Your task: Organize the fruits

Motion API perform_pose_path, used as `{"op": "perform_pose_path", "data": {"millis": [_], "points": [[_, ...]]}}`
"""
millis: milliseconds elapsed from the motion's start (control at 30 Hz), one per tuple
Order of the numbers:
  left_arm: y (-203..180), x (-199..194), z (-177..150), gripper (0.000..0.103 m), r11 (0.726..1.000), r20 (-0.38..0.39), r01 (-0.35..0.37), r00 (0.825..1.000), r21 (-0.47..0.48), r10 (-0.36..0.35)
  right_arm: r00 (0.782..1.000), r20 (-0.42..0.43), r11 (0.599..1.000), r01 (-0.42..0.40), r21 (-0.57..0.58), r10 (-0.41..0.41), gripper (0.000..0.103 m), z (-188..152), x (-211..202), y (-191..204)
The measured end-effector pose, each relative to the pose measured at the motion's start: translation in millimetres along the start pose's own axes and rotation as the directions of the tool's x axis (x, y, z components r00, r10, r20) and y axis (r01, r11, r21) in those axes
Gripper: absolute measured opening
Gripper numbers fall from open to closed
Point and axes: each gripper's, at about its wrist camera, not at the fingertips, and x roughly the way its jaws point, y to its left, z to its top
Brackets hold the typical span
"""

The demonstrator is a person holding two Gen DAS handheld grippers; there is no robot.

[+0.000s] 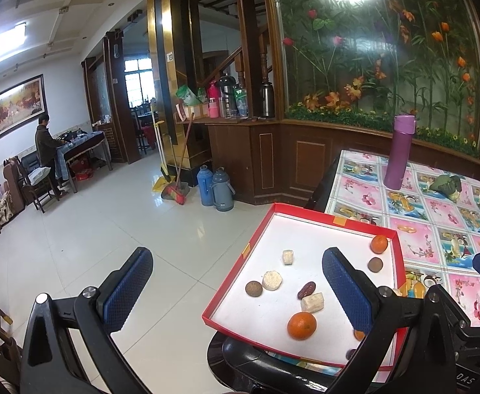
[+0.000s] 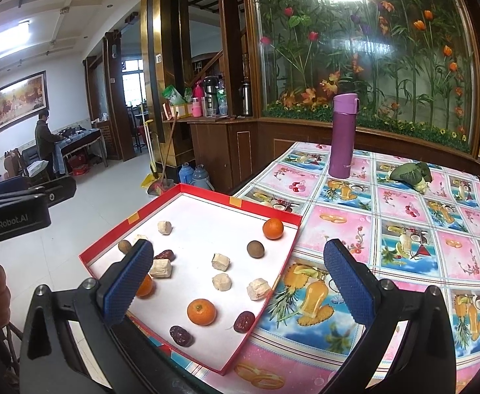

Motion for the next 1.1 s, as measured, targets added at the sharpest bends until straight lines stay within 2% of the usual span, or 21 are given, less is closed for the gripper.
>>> {"op": "perform_pose_path", "data": {"millis": [300,533,633,1100], "points": [[-3.1,6.2,1.7,0.103,1.000,-0.016,0.019,1.000,0.014,-0.018,1.000,0.000,1.000,0.021,-0.003,-0.021,0.103,1.6,4.1,0.1],[-0.5,9.6,-1.7,0.103,1.000,-0.034,0.029,0.999,0.011,-0.029,0.992,-0.012,0.991,0.129,-0.033,-0.129,0.103,5.3,7.4,1.3],[-2.3,11.0,-1.7,0.103,0.999,-0.042,0.034,0.999,0.019,-0.033,0.984,-0.042,0.984,0.170,-0.045,-0.172,0.103,8.0,10.8,0.8],[-9.0,13.7,-2.6,0.103,0.998,-0.054,0.049,0.997,0.037,-0.047,0.977,-0.070,0.980,0.199,-0.017,-0.199,0.103,11.5,10.2,-9.4]]}}
